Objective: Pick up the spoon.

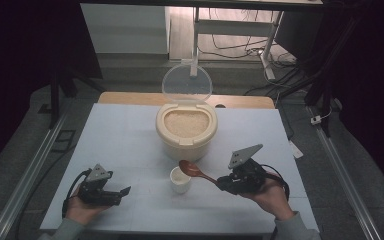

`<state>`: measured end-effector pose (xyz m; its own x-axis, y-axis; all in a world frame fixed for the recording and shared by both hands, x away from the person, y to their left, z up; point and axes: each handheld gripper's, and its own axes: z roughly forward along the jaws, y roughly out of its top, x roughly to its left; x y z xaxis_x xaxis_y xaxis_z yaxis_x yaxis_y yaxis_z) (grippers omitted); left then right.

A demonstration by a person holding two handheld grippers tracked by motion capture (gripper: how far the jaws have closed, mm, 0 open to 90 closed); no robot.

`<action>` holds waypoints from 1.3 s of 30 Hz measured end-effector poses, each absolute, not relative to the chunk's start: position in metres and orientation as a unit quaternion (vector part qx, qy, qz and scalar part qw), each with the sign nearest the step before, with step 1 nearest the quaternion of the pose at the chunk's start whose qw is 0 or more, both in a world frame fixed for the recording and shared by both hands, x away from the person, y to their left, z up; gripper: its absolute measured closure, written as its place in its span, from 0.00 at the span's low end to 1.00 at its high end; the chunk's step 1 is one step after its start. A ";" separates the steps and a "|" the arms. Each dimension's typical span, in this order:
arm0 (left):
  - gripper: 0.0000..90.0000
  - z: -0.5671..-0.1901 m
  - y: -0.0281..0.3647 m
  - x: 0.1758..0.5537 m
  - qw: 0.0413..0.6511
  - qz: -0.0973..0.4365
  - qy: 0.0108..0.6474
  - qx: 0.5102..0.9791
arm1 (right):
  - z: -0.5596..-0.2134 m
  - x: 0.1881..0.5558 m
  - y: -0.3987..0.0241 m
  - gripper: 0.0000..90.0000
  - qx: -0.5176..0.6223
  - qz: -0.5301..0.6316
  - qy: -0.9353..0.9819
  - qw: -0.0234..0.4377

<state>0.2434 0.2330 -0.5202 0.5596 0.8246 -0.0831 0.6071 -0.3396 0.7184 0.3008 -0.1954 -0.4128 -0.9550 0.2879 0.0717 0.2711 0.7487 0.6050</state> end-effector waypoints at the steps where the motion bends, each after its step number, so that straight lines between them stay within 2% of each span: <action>1: 0.14 -0.519 0.233 0.243 0.365 0.150 0.443 0.805 | -0.413 0.301 -0.193 0.87 0.147 0.321 0.936 0.014; 15: 0.14 -0.510 0.229 0.243 0.376 0.154 0.431 0.806 | -0.413 0.308 -0.165 0.87 0.122 0.315 0.941 0.016; 27: 0.16 -0.457 0.200 0.229 0.431 0.167 0.355 0.812 | -0.417 0.311 -0.149 0.87 0.103 0.305 0.947 0.016; 39: 0.18 -0.425 0.164 0.236 0.435 0.158 0.294 0.836 | -0.420 0.310 -0.137 0.87 0.085 0.297 0.951 0.012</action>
<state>0.2358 0.1636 -0.4247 0.7770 0.6294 0.0088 0.3544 -0.4489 0.8203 0.3105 -0.1367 -0.4200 -0.9851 0.1695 0.0275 0.1550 0.8091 0.5669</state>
